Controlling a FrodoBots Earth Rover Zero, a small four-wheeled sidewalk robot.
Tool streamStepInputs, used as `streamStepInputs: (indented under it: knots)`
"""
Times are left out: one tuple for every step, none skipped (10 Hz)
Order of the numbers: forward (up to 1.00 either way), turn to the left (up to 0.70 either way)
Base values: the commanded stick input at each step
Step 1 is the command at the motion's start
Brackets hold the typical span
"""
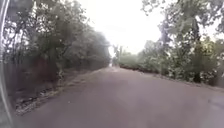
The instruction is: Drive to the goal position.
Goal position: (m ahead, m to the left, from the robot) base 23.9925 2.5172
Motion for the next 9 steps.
streamStepInputs:
  knots:
    - [0.70, -0.08]
    - [0.70, 0.00]
    - [0.70, 0.00]
    - [0.70, 0.00]
    - [0.70, 0.00]
    - [0.70, 0.00]
    - [0.70, 0.00]
    - [0.70, 0.00]
    - [0.70, 0.00]
